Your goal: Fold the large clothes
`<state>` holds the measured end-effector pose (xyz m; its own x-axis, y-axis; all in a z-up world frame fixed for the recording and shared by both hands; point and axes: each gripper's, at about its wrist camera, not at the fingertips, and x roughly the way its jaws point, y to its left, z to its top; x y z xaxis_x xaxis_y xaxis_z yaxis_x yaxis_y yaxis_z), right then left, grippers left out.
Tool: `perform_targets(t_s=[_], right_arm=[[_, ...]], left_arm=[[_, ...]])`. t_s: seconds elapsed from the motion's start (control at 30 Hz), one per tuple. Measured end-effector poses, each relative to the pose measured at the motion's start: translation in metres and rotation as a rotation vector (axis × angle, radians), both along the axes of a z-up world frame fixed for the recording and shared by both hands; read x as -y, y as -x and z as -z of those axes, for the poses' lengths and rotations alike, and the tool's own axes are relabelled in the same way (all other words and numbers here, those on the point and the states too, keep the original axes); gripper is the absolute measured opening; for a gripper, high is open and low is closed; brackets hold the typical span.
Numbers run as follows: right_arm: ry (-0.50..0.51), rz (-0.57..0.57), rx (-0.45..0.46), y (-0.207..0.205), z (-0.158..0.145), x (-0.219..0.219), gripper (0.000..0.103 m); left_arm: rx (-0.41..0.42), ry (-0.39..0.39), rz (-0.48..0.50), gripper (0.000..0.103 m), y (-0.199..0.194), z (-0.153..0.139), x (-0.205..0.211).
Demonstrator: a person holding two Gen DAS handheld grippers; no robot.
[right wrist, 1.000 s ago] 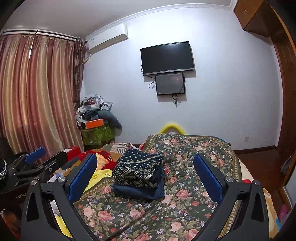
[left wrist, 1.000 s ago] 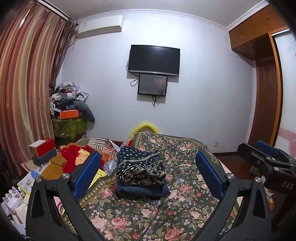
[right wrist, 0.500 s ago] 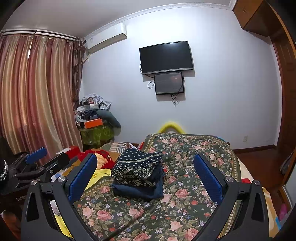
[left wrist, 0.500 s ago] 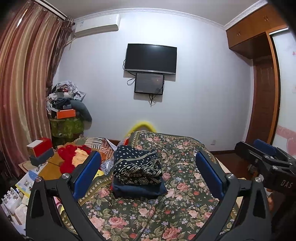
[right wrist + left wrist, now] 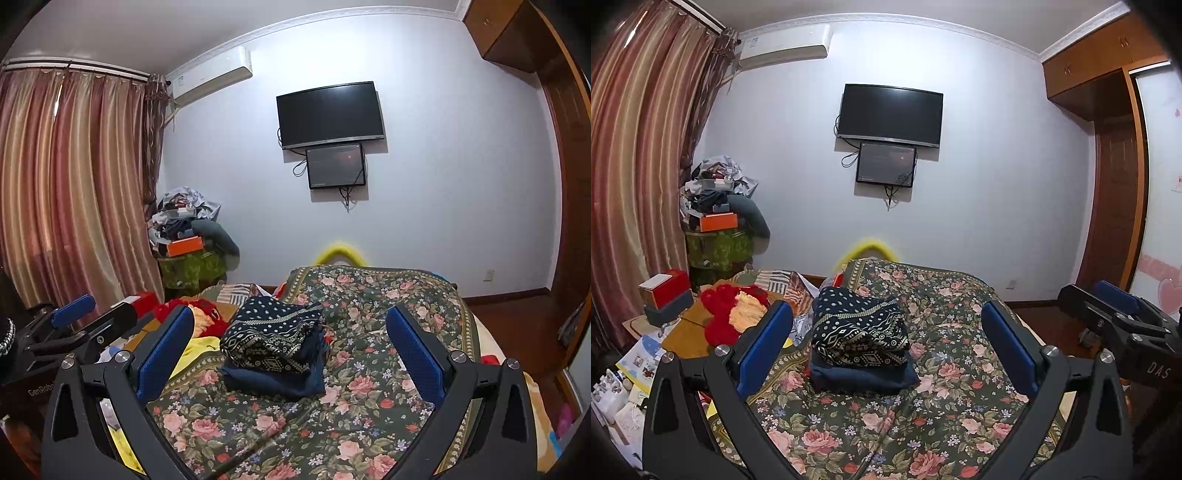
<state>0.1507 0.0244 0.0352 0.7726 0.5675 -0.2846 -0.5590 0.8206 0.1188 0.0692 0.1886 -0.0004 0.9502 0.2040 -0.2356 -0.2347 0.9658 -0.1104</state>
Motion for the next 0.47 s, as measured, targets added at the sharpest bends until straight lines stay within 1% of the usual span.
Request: perform_targets(t_s=[0.47], right_arm=[[-0.003,0.002,-0.006,-0.0032,0.0004,0.0009,0.103]], left_arm=[[-0.005,-0.022,0.012,0.102,-0.0002,0.0007,0.0028]])
